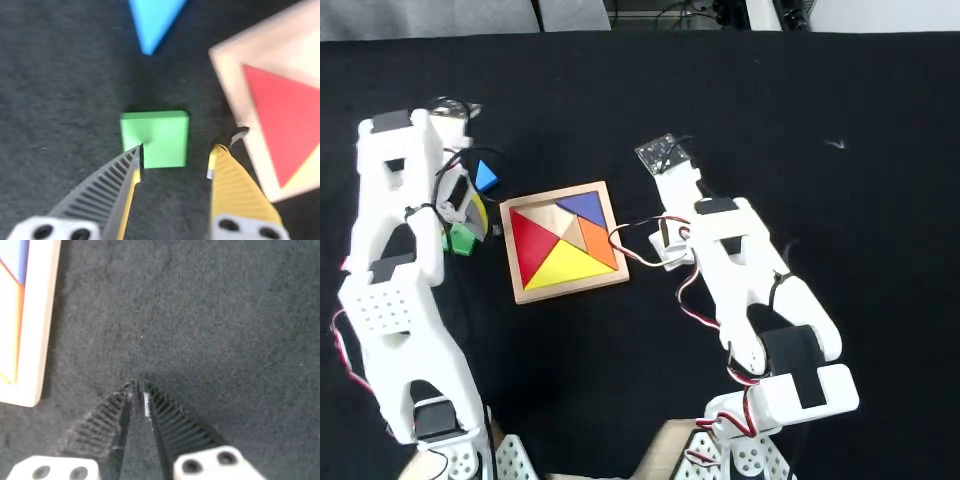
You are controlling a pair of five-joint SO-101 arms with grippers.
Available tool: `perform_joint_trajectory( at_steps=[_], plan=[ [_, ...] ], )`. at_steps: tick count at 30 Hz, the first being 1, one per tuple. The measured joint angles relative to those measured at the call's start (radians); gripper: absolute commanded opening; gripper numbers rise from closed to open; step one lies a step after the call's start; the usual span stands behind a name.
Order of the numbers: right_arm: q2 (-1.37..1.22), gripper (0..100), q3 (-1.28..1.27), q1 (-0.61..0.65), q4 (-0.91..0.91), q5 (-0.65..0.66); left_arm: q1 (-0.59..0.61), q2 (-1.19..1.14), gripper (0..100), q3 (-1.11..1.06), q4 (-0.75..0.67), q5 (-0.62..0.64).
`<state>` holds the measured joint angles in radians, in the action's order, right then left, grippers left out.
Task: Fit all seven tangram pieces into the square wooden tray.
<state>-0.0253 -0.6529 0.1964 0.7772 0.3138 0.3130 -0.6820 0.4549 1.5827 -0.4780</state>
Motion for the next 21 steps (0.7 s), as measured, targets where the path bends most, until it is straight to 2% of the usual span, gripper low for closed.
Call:
perform_joint_trajectory(
  at_steps=[8, 18, 21],
  plan=[
    [0.000, 1.1, 0.000, 0.005, 0.000, 0.040, 0.015, 0.009, 26, -0.124, -0.157, 0.000],
    [0.000, 1.1, 0.000, 0.005, 0.000, 0.041, 0.048, -0.031, 26, -0.135, -0.189, -0.043],
    [-0.002, 1.1, 0.000, 0.005, 0.000, 0.041, 0.051, -0.060, 20, -0.095, -0.170, -0.043]
  ],
)
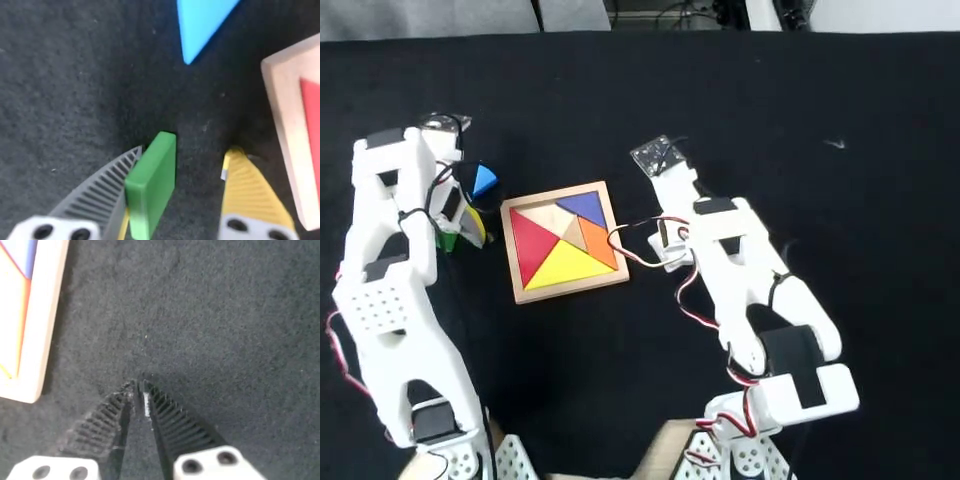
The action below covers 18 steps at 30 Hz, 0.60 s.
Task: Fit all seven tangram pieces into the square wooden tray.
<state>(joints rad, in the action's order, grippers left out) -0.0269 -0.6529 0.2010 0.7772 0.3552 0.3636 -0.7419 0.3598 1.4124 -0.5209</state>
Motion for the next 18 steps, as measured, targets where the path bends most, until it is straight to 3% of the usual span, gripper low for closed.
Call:
perform_joint_trajectory(
  at_steps=[11, 18],
  plan=[
    [0.000, 1.1, 0.000, 0.002, 0.000, 0.000, 0.008, -0.074, 3, 0.282, 0.241, 0.000],
    [0.000, 1.1, 0.000, 0.002, 0.000, 0.000, -0.014, -0.074, 3, 0.390, 0.331, 0.041]
  ],
)
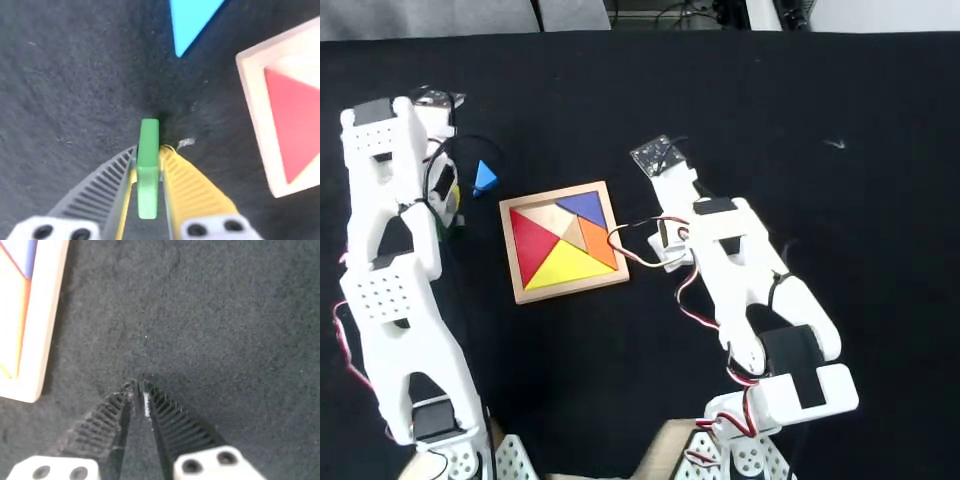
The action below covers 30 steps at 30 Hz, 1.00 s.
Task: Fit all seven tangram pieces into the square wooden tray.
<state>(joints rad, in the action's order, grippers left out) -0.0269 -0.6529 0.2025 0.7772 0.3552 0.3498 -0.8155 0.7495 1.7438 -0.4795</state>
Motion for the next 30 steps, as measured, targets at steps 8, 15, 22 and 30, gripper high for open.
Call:
perform_joint_trajectory(
  at_steps=[8, 15, 22, 30],
  plan=[
    [0.000, 1.1, 0.000, 0.000, 0.000, 0.000, -0.175, 0.239, 3, -0.204, 0.005, 0.089],
    [0.000, 1.1, 0.000, 0.000, 0.000, 0.000, -0.473, 0.660, 3, -0.520, -0.064, 0.141],
    [0.000, 1.1, 0.000, -0.002, -0.002, 0.000, -0.497, 0.620, 3, -0.646, -0.319, 0.242],
    [0.000, 1.1, 0.000, -0.003, -0.009, 0.000, -0.500, 0.356, 3, -0.508, -0.356, 0.247]
  ],
)
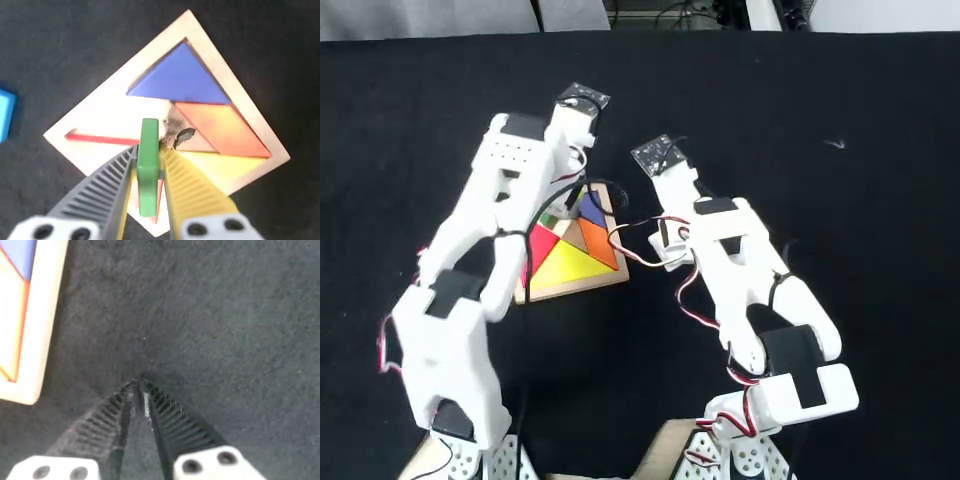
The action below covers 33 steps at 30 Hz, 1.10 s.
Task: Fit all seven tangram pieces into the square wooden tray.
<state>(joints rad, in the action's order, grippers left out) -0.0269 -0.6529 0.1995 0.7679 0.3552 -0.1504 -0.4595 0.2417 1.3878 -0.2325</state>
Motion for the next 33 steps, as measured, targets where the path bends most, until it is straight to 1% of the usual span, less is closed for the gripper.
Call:
perform_joint_trajectory(
  at_steps=[5, 7, 10, 16, 33],
  plan=[
    [0.000, 1.1, 0.000, -0.002, 0.000, 0.000, -0.009, -0.143, 3, 0.127, 0.029, 0.006],
    [0.000, 1.1, 0.000, -0.002, 0.000, 0.000, -0.008, -0.175, 3, 0.158, 0.029, 0.009],
    [0.000, 1.1, 0.000, -0.002, 0.000, 0.000, -0.008, -0.204, 3, 0.196, 0.066, 0.009],
    [0.000, 1.1, 0.000, -0.002, 0.000, 0.000, -0.046, -0.210, 3, 0.245, 0.152, 0.009],
    [0.000, 1.1, 0.000, -0.002, 0.000, 0.000, -0.044, -0.219, 3, 0.250, 0.153, 0.009]
  ],
)
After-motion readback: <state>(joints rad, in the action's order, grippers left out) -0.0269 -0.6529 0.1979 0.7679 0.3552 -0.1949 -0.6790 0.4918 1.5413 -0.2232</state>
